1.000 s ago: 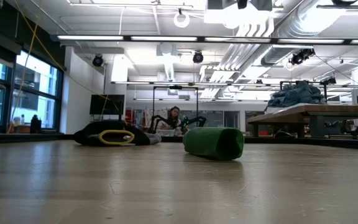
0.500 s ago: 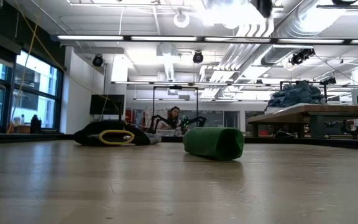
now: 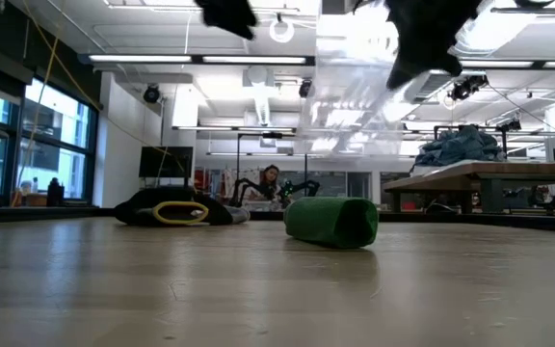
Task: Roll bandage
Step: Put the green bandage in the transparent zip bag
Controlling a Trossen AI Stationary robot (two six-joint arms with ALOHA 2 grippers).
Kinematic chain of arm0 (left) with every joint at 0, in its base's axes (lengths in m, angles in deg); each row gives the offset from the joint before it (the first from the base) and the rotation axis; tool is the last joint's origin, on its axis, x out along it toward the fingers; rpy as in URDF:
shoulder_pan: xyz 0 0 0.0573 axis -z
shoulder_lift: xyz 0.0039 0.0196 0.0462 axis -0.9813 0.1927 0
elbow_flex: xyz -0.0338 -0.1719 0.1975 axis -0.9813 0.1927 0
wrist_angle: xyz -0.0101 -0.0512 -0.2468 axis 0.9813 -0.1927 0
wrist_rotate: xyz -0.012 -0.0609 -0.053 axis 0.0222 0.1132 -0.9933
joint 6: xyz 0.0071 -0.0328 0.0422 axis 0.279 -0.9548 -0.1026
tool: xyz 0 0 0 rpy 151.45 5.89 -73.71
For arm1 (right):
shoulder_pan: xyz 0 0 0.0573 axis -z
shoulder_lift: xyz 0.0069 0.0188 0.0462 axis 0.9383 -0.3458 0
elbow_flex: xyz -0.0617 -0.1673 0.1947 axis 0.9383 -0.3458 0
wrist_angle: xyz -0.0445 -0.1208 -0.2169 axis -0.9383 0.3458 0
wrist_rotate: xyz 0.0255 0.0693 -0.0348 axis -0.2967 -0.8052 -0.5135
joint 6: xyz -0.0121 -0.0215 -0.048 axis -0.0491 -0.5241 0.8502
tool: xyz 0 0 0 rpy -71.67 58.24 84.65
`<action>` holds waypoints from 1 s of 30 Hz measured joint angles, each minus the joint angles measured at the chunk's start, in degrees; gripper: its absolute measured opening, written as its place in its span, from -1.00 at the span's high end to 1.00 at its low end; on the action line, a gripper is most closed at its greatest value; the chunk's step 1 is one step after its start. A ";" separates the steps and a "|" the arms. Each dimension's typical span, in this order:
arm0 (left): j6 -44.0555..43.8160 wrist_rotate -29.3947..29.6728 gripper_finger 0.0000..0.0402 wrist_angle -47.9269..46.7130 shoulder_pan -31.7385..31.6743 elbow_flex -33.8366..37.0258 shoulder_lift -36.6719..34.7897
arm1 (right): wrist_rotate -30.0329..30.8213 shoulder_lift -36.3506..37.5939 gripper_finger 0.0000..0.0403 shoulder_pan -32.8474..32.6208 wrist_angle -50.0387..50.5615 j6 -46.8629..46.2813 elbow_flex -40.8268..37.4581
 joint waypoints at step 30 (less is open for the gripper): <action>42.27 -3.72 -0.18 15.56 19.48 0.09 39.10 | -13.53 5.62 1.00 8.94 14.85 -3.43 -0.02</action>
